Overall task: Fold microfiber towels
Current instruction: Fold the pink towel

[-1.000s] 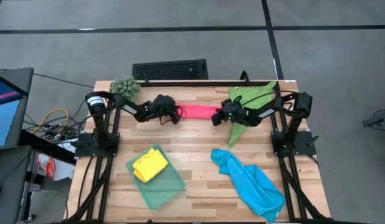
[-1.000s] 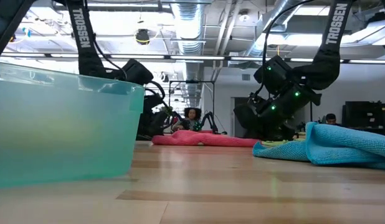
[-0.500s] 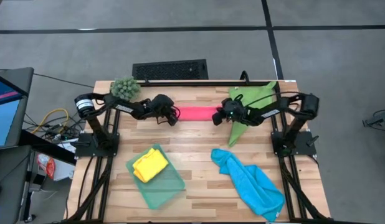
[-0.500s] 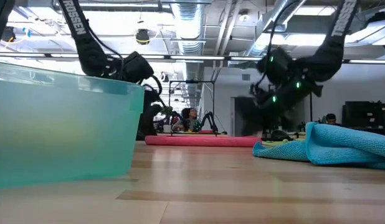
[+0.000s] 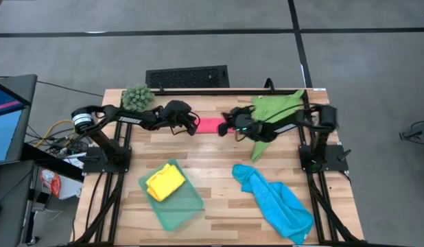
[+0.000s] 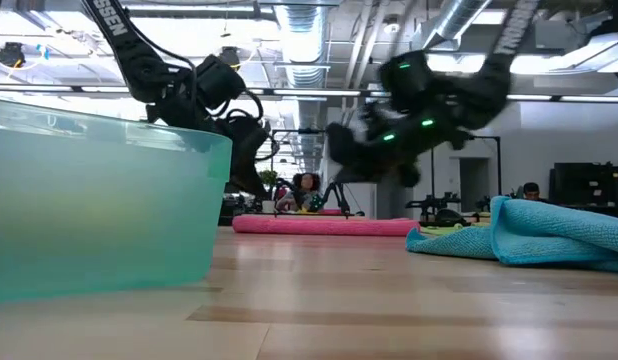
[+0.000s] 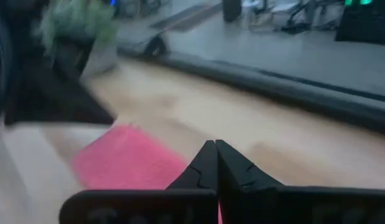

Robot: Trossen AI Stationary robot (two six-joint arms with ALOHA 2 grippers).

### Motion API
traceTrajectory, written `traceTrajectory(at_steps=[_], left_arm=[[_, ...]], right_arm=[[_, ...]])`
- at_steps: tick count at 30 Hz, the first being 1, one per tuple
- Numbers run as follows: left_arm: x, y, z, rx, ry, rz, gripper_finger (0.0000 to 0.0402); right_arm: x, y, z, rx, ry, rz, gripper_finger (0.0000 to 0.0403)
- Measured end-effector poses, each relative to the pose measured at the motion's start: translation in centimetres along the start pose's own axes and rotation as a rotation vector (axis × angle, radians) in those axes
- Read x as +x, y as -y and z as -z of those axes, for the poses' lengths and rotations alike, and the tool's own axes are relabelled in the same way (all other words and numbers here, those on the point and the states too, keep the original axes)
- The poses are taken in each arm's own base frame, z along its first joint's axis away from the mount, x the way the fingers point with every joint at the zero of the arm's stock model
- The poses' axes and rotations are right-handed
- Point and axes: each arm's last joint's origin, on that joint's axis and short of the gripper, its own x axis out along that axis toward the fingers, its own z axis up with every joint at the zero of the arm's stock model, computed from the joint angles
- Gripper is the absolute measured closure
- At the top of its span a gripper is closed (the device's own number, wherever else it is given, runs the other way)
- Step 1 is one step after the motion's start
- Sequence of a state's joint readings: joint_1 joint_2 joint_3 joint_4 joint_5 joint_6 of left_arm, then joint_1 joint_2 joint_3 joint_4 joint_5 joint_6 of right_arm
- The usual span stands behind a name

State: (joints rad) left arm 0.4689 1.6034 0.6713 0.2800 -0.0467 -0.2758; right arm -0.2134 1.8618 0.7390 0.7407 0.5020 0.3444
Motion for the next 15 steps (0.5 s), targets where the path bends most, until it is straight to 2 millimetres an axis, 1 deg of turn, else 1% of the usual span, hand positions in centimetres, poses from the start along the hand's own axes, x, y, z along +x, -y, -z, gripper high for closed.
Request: traceTrajectory(at_steps=[3,6,8,10,12,15], left_arm=[[-0.5,0.2,-0.1,-0.003,-0.020,0.015,0.0401],[-1.3,0.2,-0.4,0.004,-0.016,0.005,0.0401],[-1.8,0.2,-0.7,0.007,-0.005,0.001,0.0401],[-2.0,0.2,-1.0,0.016,0.011,-0.005,0.0401],[-2.3,0.3,-1.1,0.031,0.023,-0.002,0.0401],[-2.4,0.3,-1.3,0.034,0.032,0.000,0.0401]], right_arm=[[2.1,-2.4,0.6,-0.067,-0.073,0.032,0.0393],[3.6,-4.1,0.8,-0.145,-0.119,0.114,0.0397],[4.7,-4.5,1.3,-0.181,-0.149,0.171,0.0397],[5.5,-4.6,2.4,-0.179,-0.206,0.198,0.0397],[6.2,-4.5,3.6,-0.165,-0.246,0.211,0.0397],[6.7,-4.9,4.3,-0.158,-0.250,0.200,0.0397]])
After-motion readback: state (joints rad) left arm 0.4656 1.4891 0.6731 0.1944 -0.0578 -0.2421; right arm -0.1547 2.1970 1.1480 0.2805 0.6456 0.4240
